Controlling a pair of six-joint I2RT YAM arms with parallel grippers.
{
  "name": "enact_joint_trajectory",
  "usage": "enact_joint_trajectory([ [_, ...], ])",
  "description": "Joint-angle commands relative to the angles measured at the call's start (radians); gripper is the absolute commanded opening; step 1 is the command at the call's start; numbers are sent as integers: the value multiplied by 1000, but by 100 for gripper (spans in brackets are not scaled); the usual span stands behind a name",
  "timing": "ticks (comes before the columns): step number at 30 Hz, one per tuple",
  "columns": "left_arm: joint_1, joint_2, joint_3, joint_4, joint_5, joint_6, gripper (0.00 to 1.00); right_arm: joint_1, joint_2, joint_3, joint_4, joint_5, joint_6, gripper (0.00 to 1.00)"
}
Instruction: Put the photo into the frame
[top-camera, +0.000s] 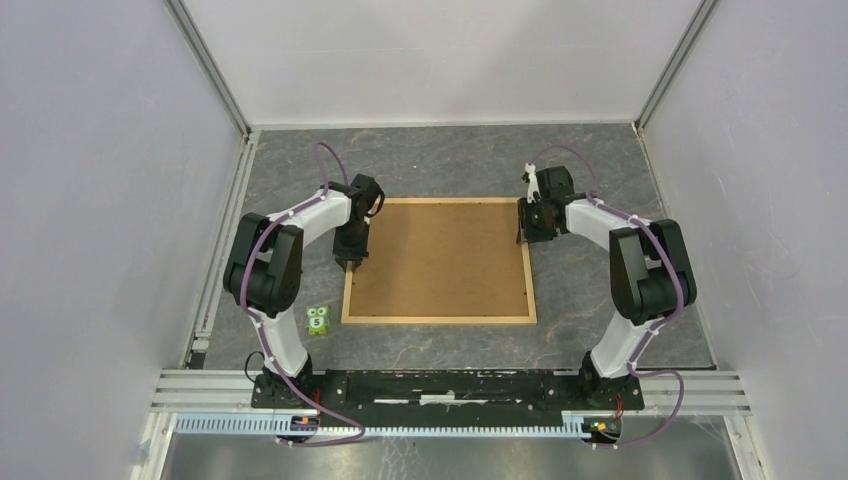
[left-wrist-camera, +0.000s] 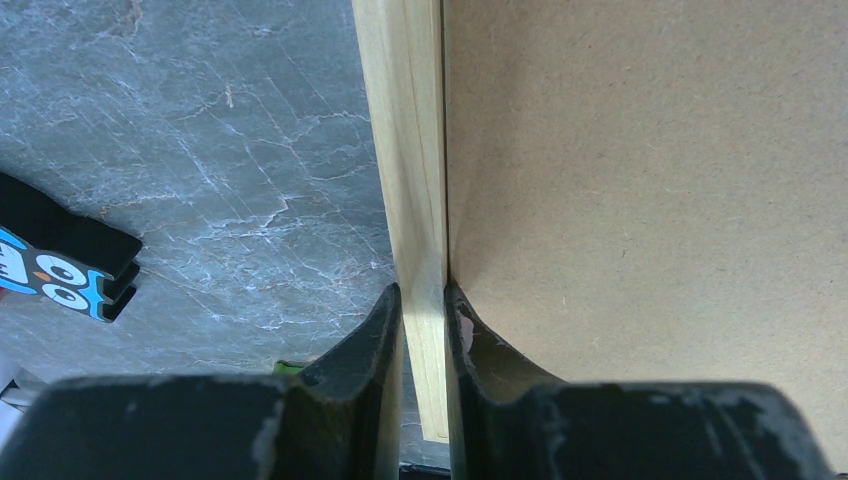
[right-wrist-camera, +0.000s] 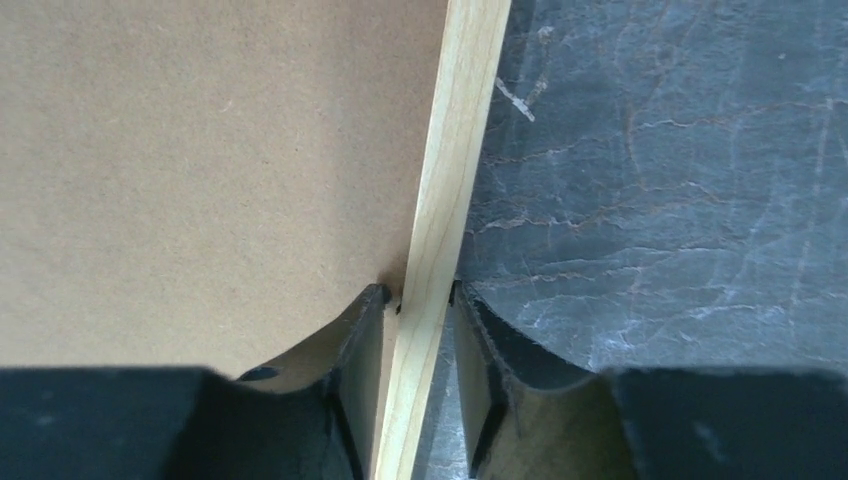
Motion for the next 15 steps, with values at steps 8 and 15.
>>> enact_joint_trajectory([
  [8, -21, 52, -48, 72, 65, 14, 14, -8, -70, 3, -90, -104, -10, 54],
  [15, -27, 48, -50, 71, 64, 15, 14, -6, -63, 42, -105, -68, -16, 34],
])
